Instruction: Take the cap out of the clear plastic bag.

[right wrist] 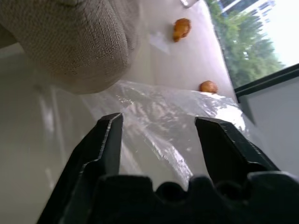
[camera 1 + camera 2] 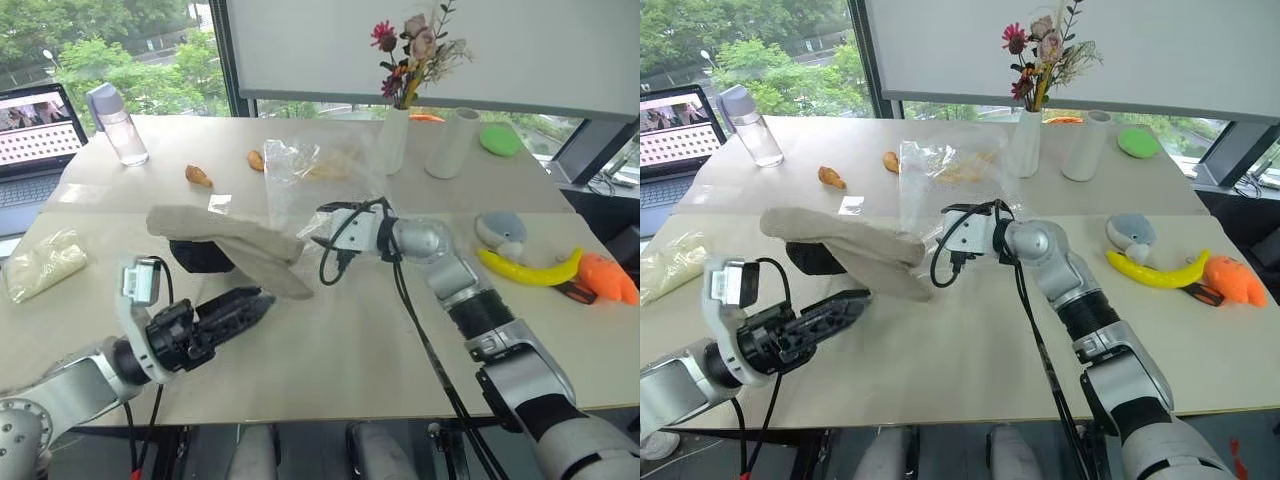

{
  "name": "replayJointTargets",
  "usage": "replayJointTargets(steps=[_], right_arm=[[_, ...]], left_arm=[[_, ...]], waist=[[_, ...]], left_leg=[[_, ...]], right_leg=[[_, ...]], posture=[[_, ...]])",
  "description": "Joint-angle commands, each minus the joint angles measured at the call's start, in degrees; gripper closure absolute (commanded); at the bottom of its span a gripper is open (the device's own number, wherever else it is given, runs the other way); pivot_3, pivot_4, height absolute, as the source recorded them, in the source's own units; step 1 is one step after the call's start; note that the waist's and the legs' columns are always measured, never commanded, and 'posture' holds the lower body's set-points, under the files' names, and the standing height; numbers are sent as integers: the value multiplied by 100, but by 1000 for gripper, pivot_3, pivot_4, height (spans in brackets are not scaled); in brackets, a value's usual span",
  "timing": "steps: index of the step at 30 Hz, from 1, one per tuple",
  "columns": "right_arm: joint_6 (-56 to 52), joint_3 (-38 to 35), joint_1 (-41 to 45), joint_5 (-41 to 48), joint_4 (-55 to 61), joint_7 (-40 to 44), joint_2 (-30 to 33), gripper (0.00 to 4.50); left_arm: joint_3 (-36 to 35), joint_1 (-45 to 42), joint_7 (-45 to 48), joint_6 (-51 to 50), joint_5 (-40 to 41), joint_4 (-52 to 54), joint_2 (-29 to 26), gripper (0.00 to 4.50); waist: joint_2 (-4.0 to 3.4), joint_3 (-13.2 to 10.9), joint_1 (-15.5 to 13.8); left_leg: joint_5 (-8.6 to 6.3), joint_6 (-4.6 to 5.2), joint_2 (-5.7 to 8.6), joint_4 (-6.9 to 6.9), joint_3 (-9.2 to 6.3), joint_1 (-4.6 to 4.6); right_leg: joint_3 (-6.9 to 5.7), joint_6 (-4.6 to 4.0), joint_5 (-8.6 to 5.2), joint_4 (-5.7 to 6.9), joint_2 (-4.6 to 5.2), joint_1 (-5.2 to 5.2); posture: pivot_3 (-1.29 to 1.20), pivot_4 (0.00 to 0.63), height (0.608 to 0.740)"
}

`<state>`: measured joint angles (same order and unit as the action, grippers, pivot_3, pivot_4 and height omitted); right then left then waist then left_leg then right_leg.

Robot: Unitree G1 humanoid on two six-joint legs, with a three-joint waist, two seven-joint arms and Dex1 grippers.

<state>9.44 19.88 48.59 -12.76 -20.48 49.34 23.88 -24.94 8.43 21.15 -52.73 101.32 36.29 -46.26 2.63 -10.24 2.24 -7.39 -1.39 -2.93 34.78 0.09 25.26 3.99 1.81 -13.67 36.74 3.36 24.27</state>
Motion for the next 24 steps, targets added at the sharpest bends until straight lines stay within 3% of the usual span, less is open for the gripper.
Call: replayJointTargets(steps=[1,5,9,12,15,19,24], right_arm=[[-453,6,-260,530,775,939,282,47],[-1150,49,-529,815,1444,1540,477,47],[-2345,-145,-663,1698,2270,2215,649,47],[-2931,-245,-642,2105,2481,2669,1020,47],[-2993,-348,-630,2225,2183,3084,1529,47],[-3287,-691,-543,2528,1725,3342,2004,47],[-3169,-1411,-607,2757,1234,2636,1808,47]], left_arm=[[-10,138,382,28,-27,462,-171,0],[26,344,443,99,-334,341,-185,0],[-227,971,769,-108,-1290,-34,-510,0],[-555,1858,1724,38,-2679,-107,-988,0],[-1197,2558,2557,203,-3271,2,-1103,0],[-2580,2789,3131,-75,-2521,51,-1019,0],[-3896,2083,2667,21,-800,-505,-1093,0]], waist=[[0,0,-4],[-1,-1,24],[-3,-2,37],[-4,-2,26],[-10,-5,2],[-10,-4,-24],[-13,-5,5]], left_leg=[[0,0,-1,-2,0,0],[-10,-15,-2,-3,4,-1],[-12,-19,-7,-3,6,-6],[-26,-42,-8,-1,6,-6],[-34,-54,-1,-1,15,-1],[-37,-57,-7,-7,16,19],[-37,-52,-7,-12,29,32]], right_leg=[[0,-1,-1,-2,0,0],[0,-4,-3,2,2,4],[0,6,-11,6,-3,9],[-1,12,-15,6,-1,15],[0,7,-14,-14,19,44],[-10,-22,3,-64,28,52],[-20,-21,8,-51,40,77]], posture=[[0,150,740],[0,150,740],[0,150,740],[0,150,740],[0,150,740],[0,150,740],[0,150,740]])
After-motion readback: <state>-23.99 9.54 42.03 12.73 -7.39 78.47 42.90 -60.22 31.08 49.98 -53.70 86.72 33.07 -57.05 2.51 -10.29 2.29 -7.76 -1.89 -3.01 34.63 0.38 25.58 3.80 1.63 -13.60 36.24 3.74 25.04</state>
